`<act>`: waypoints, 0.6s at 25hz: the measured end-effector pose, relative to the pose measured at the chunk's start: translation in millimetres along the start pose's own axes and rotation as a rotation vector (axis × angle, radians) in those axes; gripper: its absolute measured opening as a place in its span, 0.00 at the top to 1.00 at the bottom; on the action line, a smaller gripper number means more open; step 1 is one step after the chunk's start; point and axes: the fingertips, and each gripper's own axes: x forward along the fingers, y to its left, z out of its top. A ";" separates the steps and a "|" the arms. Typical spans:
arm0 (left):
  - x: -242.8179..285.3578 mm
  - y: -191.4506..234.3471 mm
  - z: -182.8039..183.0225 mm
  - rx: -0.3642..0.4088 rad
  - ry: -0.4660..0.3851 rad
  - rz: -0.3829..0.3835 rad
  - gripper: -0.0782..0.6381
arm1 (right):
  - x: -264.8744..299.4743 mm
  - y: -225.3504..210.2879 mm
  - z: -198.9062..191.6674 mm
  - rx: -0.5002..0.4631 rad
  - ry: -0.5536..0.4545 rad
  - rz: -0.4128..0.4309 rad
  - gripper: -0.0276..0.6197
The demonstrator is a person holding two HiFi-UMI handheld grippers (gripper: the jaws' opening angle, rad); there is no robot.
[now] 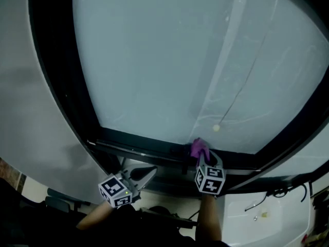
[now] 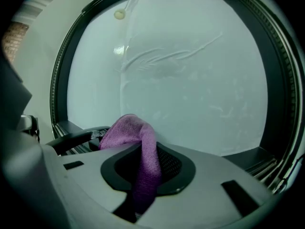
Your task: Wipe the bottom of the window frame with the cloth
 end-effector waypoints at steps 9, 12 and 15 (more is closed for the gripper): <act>18.8 7.8 -1.3 -0.015 -0.013 -0.107 0.90 | 5.1 -6.7 -8.3 -0.098 0.062 -0.100 0.85; 23.4 9.6 3.4 -0.009 -0.018 -0.144 0.90 | 3.9 -11.1 -6.0 -0.111 0.070 -0.127 0.85; 29.2 15.6 3.3 -0.010 -0.028 -0.161 0.90 | 0.0 -17.1 -8.2 -0.102 0.089 -0.155 0.85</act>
